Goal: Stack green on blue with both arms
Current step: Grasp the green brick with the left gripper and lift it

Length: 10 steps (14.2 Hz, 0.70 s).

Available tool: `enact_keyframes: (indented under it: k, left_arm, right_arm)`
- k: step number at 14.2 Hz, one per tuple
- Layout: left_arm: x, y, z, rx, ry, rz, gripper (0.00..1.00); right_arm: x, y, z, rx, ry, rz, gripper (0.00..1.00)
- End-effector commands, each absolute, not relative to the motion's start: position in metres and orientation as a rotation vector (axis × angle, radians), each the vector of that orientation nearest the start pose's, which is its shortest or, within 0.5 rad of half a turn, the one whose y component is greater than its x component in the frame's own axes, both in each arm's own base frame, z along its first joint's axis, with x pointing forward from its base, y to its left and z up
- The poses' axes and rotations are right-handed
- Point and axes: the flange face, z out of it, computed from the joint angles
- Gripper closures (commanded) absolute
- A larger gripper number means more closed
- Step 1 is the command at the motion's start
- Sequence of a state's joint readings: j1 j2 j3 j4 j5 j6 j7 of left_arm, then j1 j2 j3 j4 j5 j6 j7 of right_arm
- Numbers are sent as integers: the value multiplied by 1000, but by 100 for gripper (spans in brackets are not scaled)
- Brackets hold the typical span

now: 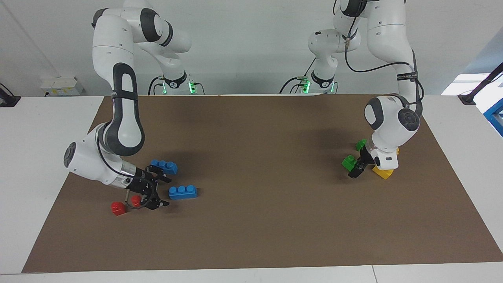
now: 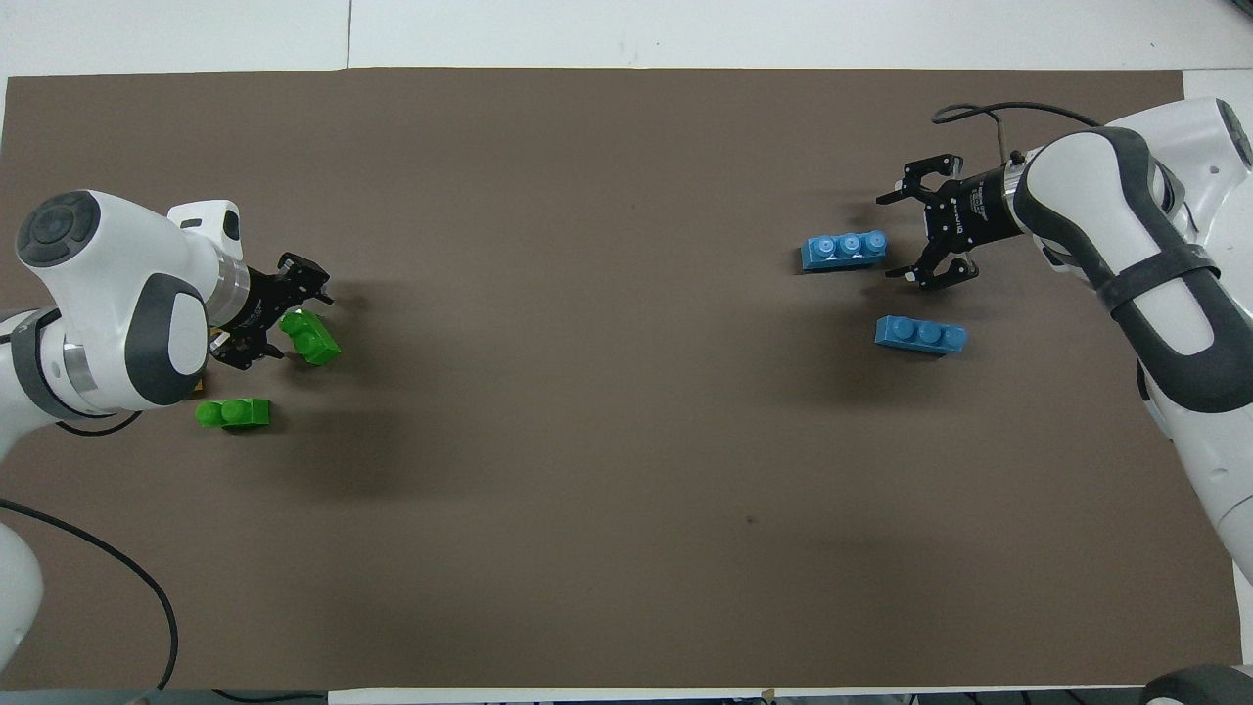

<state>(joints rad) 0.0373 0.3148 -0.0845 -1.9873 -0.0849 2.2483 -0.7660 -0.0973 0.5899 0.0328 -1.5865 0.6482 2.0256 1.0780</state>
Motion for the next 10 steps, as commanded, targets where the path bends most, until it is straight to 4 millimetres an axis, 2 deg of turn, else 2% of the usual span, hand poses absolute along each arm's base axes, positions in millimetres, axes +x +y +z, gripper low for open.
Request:
enact_keyframes:
  k: [1, 6, 9, 10]
  left_arm:
    - [603, -29, 304, -2987, -1200, 149, 5]
    - [605, -28, 306, -3005, -1165, 136, 13]
    - [605, -26, 306, -3007, -1159, 135, 50]
    - [605, -28, 306, -3015, -1138, 134, 65]
  right_arm:
    - [673, -2, 288, -1979, 1776, 539, 0]
    - [670, 1, 281, -1977, 1795, 486, 0]
    - [671, 3, 278, -1977, 1794, 478, 0]
    - [671, 2, 278, -1980, 1793, 480, 0]
